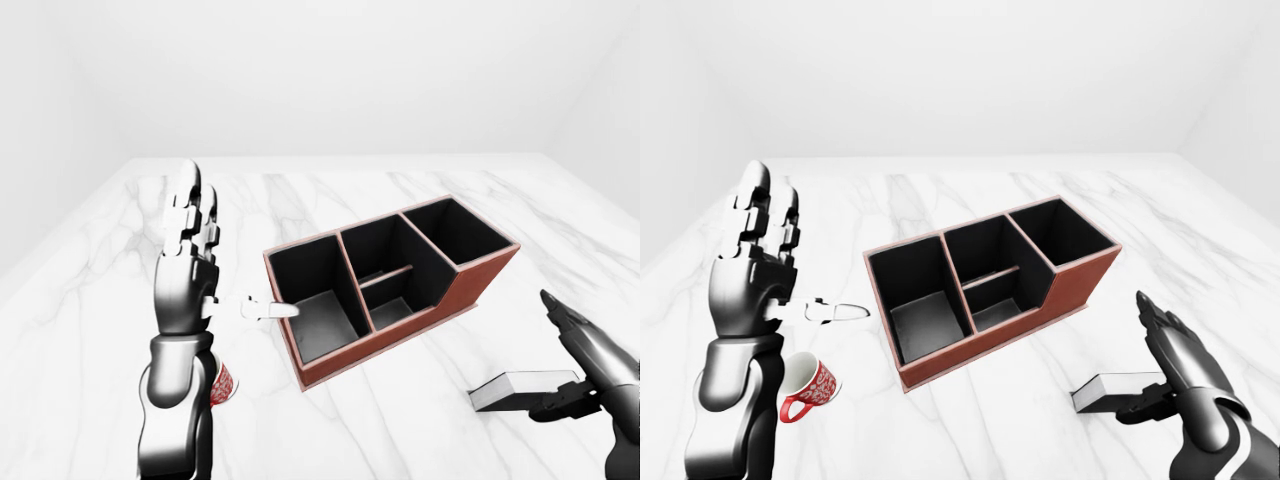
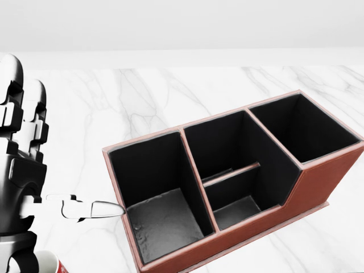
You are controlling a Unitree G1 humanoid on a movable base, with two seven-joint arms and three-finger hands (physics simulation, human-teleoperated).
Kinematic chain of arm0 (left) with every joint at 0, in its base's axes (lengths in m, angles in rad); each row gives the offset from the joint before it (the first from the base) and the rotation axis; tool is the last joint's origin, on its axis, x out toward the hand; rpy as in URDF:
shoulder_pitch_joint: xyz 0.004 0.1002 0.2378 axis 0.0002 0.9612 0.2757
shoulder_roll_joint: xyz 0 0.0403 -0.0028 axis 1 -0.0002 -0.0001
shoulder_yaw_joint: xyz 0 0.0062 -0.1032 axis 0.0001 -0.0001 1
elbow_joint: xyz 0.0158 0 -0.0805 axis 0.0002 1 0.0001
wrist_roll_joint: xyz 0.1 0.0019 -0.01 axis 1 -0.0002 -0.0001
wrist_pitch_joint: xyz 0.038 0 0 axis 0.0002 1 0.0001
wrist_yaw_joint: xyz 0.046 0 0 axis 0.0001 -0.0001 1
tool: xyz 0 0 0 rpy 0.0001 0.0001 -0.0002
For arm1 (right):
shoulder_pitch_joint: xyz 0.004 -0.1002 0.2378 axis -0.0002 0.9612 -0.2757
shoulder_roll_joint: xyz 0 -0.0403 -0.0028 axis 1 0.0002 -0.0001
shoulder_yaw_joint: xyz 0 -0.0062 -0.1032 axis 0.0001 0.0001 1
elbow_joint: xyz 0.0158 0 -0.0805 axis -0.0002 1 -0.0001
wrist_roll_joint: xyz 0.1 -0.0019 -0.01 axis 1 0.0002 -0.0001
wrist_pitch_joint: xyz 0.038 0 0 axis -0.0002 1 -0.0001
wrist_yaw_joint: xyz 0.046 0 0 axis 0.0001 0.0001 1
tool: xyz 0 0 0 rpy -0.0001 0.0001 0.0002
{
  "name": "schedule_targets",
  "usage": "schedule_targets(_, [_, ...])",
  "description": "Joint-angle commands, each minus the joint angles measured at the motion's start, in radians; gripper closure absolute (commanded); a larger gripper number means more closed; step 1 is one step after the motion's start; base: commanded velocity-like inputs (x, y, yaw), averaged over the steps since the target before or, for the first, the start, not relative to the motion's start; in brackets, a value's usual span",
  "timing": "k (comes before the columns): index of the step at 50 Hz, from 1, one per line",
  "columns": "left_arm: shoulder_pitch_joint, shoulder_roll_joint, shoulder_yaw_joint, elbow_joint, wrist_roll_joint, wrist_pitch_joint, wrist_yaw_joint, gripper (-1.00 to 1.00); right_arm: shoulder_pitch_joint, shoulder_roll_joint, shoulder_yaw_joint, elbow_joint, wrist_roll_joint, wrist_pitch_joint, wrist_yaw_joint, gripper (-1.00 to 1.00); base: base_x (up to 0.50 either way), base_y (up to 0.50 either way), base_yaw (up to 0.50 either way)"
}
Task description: Pick up the book and place it in the back compartment of the caddy.
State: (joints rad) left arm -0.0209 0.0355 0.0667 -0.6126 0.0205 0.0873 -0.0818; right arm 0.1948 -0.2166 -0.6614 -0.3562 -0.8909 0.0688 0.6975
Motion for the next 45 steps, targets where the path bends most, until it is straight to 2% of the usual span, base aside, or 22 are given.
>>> schedule_targets(1, [0.002, -0.002, -0.005, 0.004, 0.005, 0.0, 0.0, -1.0, 0.0, -0.012, 0.0, 0.026, -0.028, -0.042, -0.005, -1.0, 0.0, 0.0, 0.0])
schedule_targets(14, [0.006, -0.003, -0.012, 0.012, 0.01, 0.0, 0.0, -1.0, -0.014, -0.039, 0.01, 0.123, -0.028, -0.074, -0.065, -1.0, 0.0, 0.0, 0.0])
schedule_targets(45, [0.009, -0.005, -0.016, 0.003, 0.017, 0.0, -0.002, -1.0, -0.017, -0.057, 0.039, 0.176, -0.033, -0.077, -0.09, -1.0, 0.0, 0.0, 0.0])
